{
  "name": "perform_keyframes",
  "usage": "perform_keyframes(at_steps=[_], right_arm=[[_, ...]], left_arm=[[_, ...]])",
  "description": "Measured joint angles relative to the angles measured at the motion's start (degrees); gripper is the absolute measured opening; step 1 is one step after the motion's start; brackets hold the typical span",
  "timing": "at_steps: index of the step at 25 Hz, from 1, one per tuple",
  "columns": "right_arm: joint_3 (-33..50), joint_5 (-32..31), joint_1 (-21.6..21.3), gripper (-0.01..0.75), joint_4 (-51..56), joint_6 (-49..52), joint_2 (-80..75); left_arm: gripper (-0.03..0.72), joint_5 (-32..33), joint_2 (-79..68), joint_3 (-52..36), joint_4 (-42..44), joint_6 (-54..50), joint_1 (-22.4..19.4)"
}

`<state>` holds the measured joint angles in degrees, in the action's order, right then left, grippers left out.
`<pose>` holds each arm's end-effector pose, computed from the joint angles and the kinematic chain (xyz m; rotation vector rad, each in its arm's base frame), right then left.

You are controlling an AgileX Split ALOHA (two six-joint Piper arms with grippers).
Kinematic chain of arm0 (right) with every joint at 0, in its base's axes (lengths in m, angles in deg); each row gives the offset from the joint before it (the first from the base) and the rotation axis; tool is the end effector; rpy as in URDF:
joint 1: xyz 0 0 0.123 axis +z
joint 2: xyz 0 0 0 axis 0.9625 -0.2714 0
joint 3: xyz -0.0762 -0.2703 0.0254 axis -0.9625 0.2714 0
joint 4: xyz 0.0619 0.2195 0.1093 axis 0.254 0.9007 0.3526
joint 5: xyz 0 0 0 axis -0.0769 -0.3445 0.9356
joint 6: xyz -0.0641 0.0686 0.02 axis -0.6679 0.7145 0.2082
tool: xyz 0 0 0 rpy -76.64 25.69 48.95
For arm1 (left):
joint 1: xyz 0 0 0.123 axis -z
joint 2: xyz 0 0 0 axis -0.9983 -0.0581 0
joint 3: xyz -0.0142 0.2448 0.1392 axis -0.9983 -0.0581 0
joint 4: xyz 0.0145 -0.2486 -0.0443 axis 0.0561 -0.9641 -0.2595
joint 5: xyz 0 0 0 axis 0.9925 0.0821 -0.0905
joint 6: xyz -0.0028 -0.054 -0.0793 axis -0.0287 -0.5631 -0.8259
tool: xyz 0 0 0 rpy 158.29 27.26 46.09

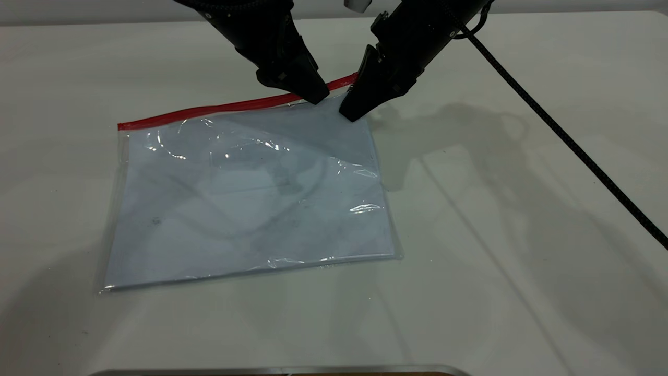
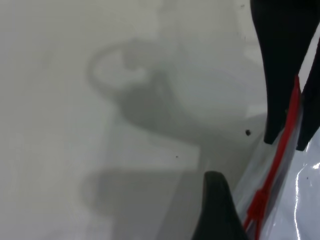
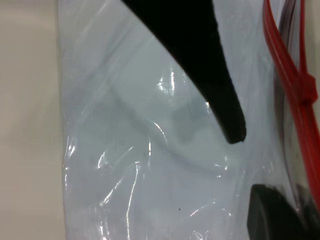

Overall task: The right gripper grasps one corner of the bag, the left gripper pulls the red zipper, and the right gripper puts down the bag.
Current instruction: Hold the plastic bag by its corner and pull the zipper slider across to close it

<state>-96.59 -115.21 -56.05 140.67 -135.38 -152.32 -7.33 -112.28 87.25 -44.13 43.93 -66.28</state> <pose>0.4467 0.2145 0.0337 -1.6820 1.9891 0.8618 0.4243 -0.2008 0.0738 1.4924 2.0960 -0.4272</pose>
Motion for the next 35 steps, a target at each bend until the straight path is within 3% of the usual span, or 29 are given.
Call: perform_keyframes(at_steps=[13, 25, 29, 35], right_arm=[[-0.06, 0.0, 0.0, 0.032, 0.0, 0.0, -0.2], [-0.11, 0.11, 0.0, 0.032, 0.0, 0.06, -0.2], [-0.11, 0.11, 0.0, 0.032, 0.0, 0.74, -0.2], [-0.44, -0.15, -0.23, 0.032, 0.0, 3.54, -0.3]], left_arm=[[0.546, -0.5, -1.55, 0.03, -4.14, 3.17, 0.0], [0.14, -0.98, -1.55, 0.03, -4.23, 3.97, 0.0], [0.076, -0.98, -1.55, 0.03, -4.23, 4.24, 0.0], [0.049, -0.98, -1.55, 0.03, -3.15, 4.18, 0.0]])
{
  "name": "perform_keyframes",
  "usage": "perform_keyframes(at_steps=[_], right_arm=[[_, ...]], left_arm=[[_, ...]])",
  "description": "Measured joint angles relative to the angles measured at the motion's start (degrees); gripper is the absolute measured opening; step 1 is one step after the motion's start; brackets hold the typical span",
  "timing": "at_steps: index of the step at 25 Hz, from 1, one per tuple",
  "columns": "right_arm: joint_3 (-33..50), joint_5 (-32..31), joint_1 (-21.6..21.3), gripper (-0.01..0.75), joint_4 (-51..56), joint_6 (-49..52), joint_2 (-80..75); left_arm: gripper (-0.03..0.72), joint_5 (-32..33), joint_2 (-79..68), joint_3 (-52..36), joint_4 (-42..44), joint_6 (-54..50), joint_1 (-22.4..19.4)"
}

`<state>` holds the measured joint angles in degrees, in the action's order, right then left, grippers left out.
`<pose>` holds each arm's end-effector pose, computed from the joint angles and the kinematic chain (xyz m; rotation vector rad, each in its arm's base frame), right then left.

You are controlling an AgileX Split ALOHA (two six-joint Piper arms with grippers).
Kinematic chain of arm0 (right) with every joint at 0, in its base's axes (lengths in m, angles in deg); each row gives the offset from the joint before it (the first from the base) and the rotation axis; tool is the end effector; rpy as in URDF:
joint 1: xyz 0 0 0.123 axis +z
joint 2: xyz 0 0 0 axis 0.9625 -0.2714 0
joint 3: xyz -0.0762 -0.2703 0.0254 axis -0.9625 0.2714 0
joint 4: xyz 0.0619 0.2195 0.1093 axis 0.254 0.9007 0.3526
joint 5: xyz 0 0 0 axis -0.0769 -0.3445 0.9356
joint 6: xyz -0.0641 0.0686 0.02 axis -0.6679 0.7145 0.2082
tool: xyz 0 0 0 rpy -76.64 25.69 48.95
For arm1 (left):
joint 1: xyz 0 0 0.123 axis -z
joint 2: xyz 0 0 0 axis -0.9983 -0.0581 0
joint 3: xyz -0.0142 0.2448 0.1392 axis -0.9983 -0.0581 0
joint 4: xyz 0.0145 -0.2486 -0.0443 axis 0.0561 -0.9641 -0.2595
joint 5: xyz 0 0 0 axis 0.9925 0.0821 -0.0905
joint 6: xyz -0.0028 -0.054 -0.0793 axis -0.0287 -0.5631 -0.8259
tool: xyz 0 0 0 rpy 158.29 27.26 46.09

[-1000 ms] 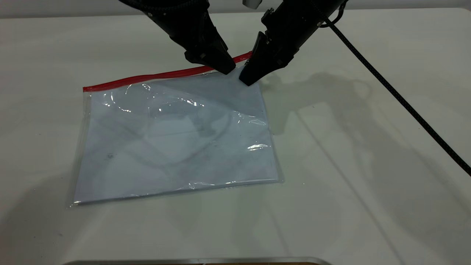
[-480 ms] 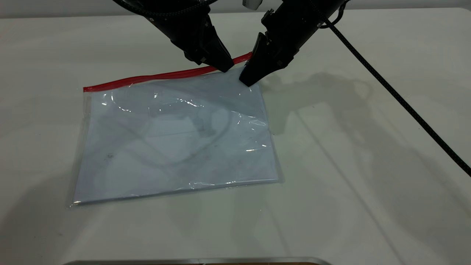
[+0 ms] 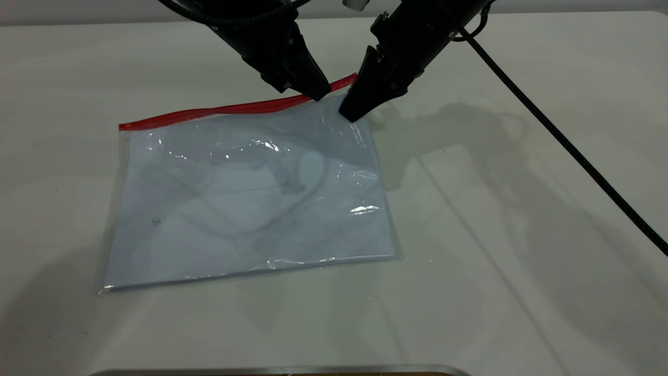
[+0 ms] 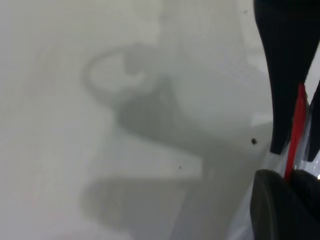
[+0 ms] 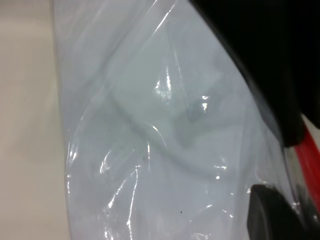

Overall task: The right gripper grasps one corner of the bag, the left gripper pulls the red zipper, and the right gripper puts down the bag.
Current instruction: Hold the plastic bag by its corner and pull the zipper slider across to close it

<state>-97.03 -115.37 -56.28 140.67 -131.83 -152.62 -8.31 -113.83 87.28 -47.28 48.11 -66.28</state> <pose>0.4483 0.2130 0.0330 -1.6248 2.0510 0.8833 0.4253 -0.2019 0.0630 1.5009 2.0731 -0.4290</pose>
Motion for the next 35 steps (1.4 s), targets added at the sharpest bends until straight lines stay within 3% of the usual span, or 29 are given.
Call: perform_keyframes(at_steps=[10, 19, 27, 35], right_arm=[[-1.57, -2.9, -4.3, 0.032, 0.29, 5.01, -0.14], [-1.64, -3.09, -9.88, 0.032, 0.46, 8.15, -0.19], [-1.64, -2.2, -13.6, 0.032, 0.04, 11.95, -0.19], [-1.64, -1.83, -15.39, 0.035, 0.09, 12.11, -0.19]], left_arm=[[0.049, -1.43, 0.0, 0.54, 8.38, -7.64, -0.56], [0.049, 0.48, 0.0, 0.54, 16.7, -15.47, -5.29], [0.049, 3.04, 0.0, 0.54, 18.28, -16.59, -10.53], [0.049, 3.26, 0.0, 0.54, 18.93, -16.69, -12.78]])
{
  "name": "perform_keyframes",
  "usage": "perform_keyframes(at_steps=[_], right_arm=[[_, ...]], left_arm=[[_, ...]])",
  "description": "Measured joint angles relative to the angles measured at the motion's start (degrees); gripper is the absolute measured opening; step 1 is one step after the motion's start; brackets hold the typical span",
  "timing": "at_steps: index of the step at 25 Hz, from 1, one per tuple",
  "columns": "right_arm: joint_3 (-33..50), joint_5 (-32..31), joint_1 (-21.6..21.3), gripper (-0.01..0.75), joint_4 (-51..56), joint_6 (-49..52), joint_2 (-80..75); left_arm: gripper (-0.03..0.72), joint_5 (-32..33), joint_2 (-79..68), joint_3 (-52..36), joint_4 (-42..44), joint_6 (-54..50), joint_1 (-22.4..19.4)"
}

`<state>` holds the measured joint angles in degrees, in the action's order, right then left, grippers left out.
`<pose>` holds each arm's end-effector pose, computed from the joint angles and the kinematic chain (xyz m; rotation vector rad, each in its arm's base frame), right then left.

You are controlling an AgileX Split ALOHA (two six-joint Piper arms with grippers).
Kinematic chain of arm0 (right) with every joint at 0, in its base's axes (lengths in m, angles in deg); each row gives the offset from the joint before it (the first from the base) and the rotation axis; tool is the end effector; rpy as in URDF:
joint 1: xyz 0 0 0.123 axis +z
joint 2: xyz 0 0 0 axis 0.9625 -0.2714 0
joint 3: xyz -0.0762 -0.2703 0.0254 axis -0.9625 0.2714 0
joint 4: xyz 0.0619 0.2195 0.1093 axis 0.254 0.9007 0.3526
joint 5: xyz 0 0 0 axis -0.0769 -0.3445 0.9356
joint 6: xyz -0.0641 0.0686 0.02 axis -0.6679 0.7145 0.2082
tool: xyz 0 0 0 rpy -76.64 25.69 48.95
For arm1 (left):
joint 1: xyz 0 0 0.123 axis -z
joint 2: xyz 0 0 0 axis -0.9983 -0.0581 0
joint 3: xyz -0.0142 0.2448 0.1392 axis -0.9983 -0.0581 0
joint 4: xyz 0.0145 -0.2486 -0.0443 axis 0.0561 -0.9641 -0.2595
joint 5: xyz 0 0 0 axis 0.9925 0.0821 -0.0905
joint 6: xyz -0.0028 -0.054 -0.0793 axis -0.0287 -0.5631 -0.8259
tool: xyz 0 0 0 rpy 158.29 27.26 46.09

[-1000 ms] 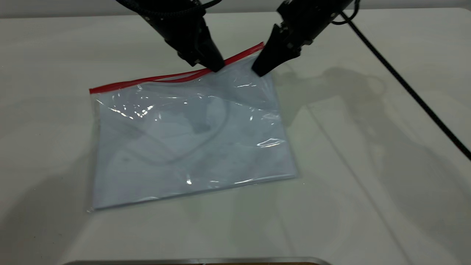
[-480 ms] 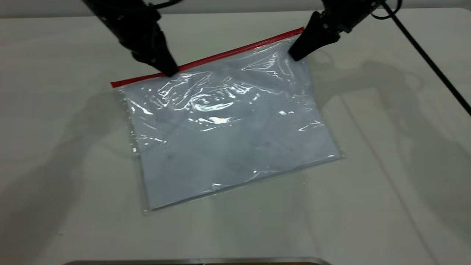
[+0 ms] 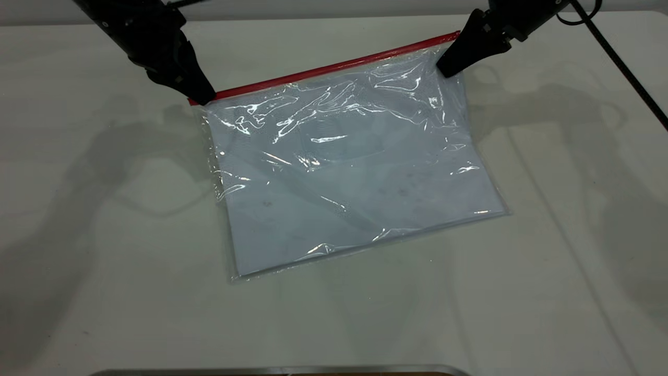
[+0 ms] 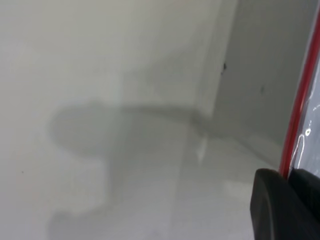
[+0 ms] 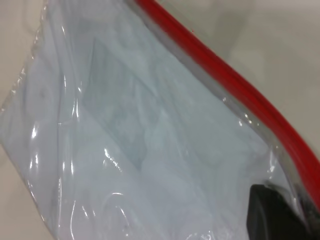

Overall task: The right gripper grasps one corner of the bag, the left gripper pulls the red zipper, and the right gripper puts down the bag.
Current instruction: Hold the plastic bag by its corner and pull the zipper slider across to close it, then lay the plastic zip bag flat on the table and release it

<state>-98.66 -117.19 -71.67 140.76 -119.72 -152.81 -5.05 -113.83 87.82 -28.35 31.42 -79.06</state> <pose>0.4912 0.0878 0.0387 -1.1053 2.3456 0.8839 0.4505 -0.0917 0.0557 1.3318 2.3760 -0.2794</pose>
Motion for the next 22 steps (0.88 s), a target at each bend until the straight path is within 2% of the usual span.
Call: perform_keyframes(at_steps=[4, 6, 8, 11, 13, 15, 19, 22], right_arm=[[0.0, -0.12, -0.24, 0.067, 0.37, 0.07, 0.0], [0.0, 0.06, -0.36, 0.131, 0.5, 0.32, 0.0], [0.0, 1.11, -0.69, 0.233, 0.37, 0.39, 0.0], [-0.3, 1.36, -1.23, 0.432, 0.1, 0.44, 0.0], [-1.25, 1.37, -1.27, 0.555, -0.69, 0.98, 0.0], [-3.13, 1.22, -1.27, 0.622, -2.15, 2.66, 0.0], [-10.89, -2.35, -1.27, 0.641, -7.85, 9.33, 0.0], [-19.56, -7.49, -1.27, 0.612, -13.77, 15.55, 0.34]], left_arm=[[0.053, -0.05, 0.0, 0.0, -0.36, 0.0, 0.0], [0.066, -0.05, 0.0, 0.0, -0.29, 0.0, -0.05], [0.092, -0.05, 0.0, 0.0, 0.36, 0.0, -0.12], [0.186, -0.05, -0.04, 0.0, 0.63, -0.48, -0.36], [0.284, 0.08, 0.23, 0.0, -0.43, -1.67, -0.49], [0.378, 0.45, 1.22, -0.05, -1.09, -3.19, -0.49], [0.541, 0.84, 6.1, -0.05, -0.97, -8.98, -0.49], [0.595, 1.64, 11.6, -0.05, 1.64, -16.62, -0.49]])
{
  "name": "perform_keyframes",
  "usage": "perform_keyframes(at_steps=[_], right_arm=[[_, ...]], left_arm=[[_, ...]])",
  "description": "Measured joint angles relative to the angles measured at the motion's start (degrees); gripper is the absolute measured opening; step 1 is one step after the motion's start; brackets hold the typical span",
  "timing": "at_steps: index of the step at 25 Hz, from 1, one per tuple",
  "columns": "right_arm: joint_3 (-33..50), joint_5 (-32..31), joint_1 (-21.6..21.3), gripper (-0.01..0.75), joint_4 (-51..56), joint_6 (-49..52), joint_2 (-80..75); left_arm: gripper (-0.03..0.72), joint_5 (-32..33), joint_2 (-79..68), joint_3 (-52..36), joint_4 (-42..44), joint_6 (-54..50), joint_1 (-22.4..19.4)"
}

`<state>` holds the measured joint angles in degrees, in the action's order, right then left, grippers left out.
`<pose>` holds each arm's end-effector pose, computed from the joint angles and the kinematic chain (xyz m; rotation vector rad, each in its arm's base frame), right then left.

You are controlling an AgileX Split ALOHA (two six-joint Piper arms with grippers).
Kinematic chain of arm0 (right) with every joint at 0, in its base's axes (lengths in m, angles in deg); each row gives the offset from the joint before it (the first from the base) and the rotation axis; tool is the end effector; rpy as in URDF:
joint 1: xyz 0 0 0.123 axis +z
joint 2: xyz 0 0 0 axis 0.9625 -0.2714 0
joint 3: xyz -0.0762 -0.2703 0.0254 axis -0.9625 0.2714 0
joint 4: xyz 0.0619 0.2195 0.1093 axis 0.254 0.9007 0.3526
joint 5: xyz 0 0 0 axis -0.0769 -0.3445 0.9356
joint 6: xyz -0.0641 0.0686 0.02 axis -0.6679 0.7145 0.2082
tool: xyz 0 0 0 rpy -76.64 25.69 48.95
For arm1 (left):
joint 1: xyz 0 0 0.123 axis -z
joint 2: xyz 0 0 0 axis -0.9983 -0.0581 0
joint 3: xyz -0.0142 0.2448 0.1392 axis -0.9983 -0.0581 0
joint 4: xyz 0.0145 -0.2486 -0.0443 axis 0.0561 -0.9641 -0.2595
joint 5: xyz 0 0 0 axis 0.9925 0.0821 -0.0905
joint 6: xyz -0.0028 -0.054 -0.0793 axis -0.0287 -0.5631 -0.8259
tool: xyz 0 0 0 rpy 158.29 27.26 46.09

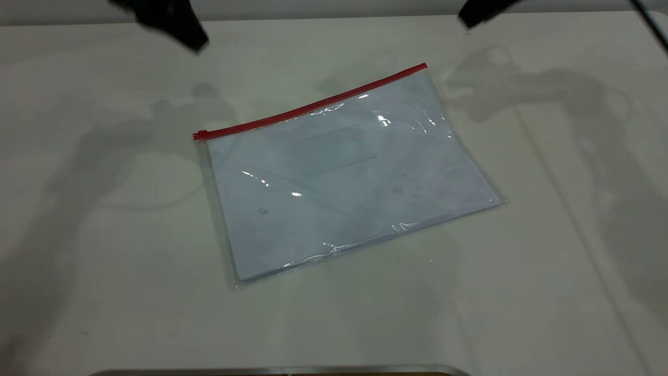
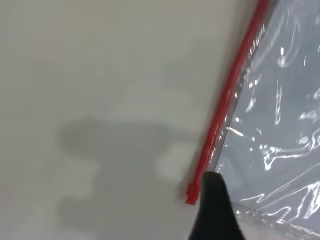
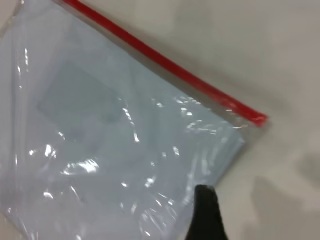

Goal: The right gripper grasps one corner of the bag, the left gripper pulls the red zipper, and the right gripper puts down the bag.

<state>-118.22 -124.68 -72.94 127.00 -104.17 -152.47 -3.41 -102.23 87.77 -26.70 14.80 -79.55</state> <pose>0.5281 0.0670 0.1158 -1.1125 2.3807 0.6507 0.4525 -0.0878 0.1475 0.9929 2.3948 -0.2760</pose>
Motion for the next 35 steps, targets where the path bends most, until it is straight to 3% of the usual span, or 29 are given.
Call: perform_keyframes(at_steps=[7, 13, 18, 23, 28, 35], right_arm=[[-17.16, -2.72, 0.0, 0.574, -10.92, 21.41, 6.36], [-18.49, -2.89, 0.0, 0.574, -21.84, 37.6, 15.39], [-18.53, -2.89, 0.05, 0.574, -24.25, 46.04, 23.63], [-18.31, -2.89, 2.12, 0.574, -23.24, 48.25, 32.4], [-9.13, -2.89, 7.4, 0.574, -22.4, 48.45, 43.32], [15.34, -2.89, 11.35, 0.574, -22.11, 49.34, 62.01]], left_arm=[[0.593, 8.22, 14.88, 0.0, 10.76, -22.45, 0.0], [0.59, 19.94, 27.26, 0.0, 21.57, -38.68, 0.0], [0.59, 29.15, 35.18, 0.0, 26.56, -45.54, 0.0], [0.59, 29.38, 41.55, -0.2, 27.11, -47.34, 0.0], [0.59, 29.38, 47.04, -0.5, 27.16, -48.78, 0.0], [0.59, 29.38, 55.94, -1.22, 26.02, -51.7, 0.0]])
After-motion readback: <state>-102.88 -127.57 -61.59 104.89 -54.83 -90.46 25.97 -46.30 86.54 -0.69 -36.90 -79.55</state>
